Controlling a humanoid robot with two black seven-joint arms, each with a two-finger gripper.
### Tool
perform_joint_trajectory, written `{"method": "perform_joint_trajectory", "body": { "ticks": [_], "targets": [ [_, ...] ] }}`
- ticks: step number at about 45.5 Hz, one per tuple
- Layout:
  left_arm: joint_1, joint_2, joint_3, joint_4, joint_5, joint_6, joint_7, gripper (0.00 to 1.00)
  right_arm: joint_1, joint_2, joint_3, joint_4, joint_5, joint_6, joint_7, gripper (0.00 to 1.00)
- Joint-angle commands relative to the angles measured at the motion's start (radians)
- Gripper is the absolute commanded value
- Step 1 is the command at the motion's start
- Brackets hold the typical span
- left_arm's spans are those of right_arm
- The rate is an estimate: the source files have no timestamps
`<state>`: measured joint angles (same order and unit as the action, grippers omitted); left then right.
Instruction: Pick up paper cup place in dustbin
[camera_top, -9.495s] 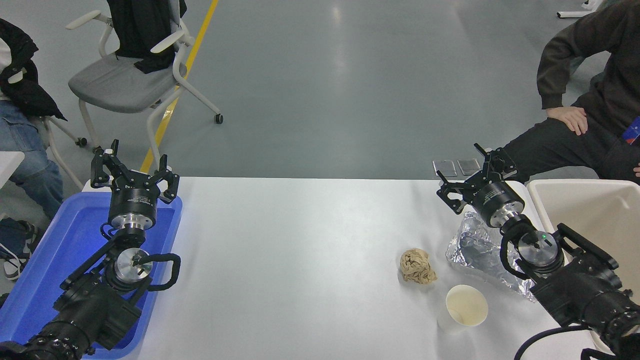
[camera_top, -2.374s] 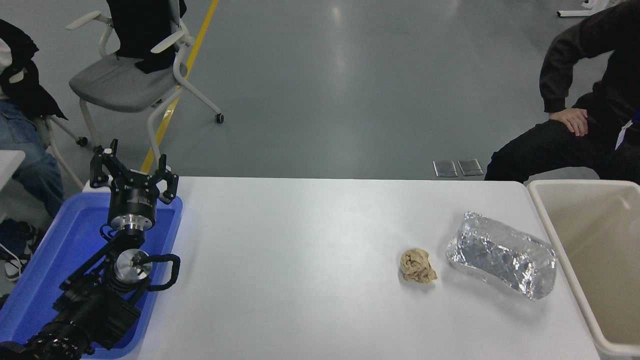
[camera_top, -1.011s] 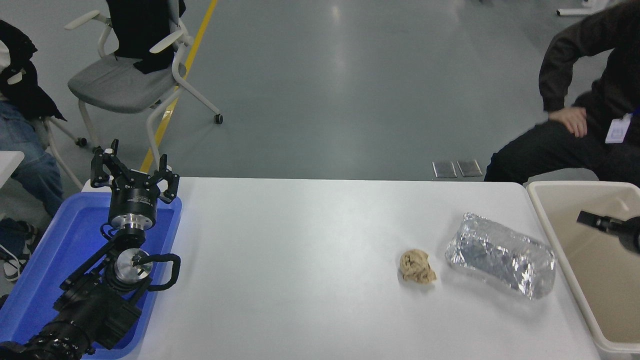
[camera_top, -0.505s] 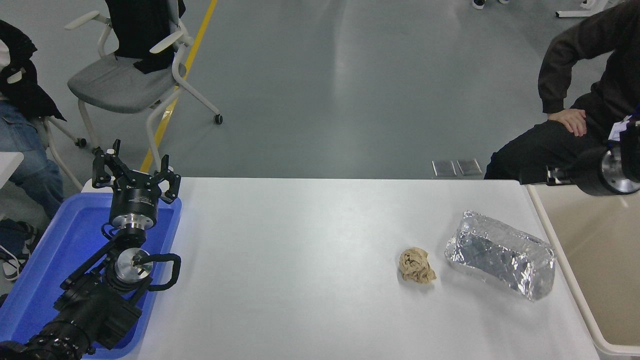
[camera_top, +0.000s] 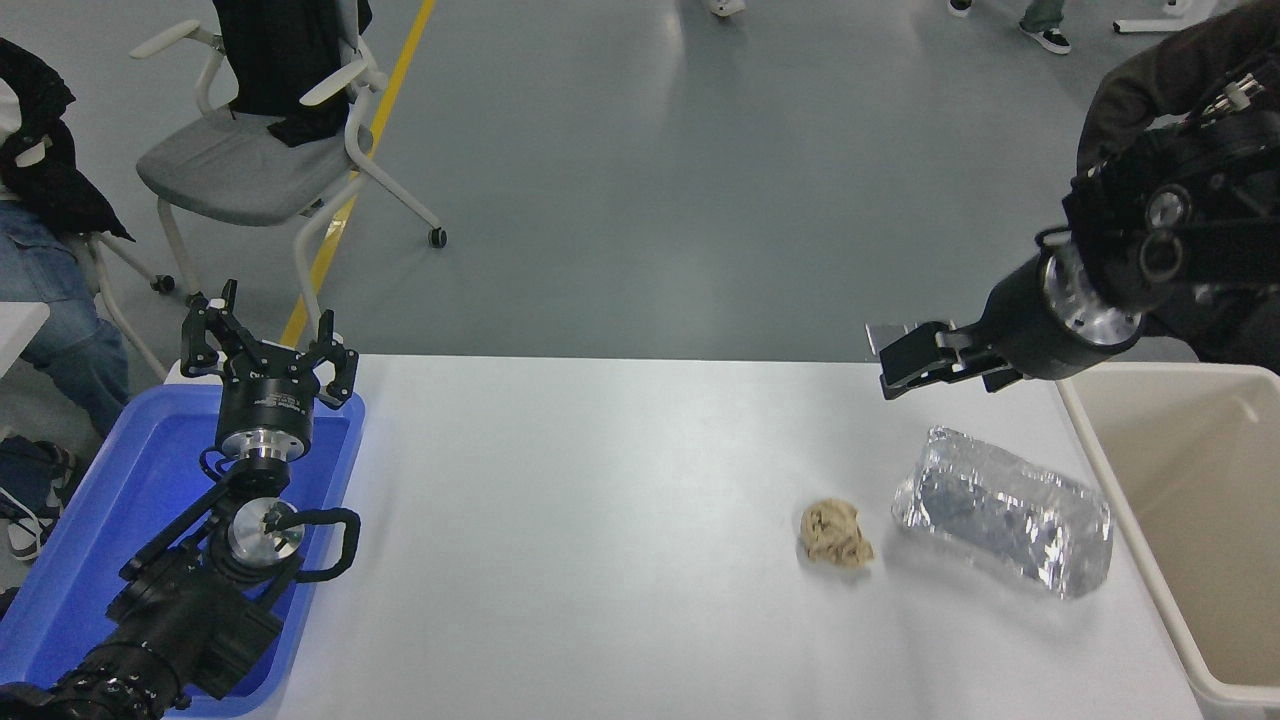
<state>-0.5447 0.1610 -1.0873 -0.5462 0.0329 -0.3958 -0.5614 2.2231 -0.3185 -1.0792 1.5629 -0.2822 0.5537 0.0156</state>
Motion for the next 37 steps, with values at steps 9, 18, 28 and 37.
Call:
{"method": "perform_joint_trajectory", "body": {
  "ticks": [9, 18, 28, 37],
  "targets": [
    [0.000, 0.000, 0.001, 0.000, 0.001, 0.000, 0.000, 0.99, 0.067, 0.075, -0.005, 0.037, 0.133, 0.092, -0.008, 1.00],
    [0.002, 0.000, 0.001, 0.000, -0.001, 0.000, 0.000, 0.99, 0.075, 0.052, -0.008, 0.036, 0.175, 0.126, -0.008, 1.00],
    [0.002, 0.000, 0.000, 0.000, -0.001, 0.000, 0.000, 0.99, 0.078, -0.013, -0.008, 0.032, 0.164, 0.146, -0.008, 1.00],
    [0.002, 0.000, 0.000, 0.000, -0.001, 0.000, -0.002, 0.99, 0.078, -0.044, -0.010, 0.031, 0.153, 0.140, -0.009, 1.00]
  ]
}}
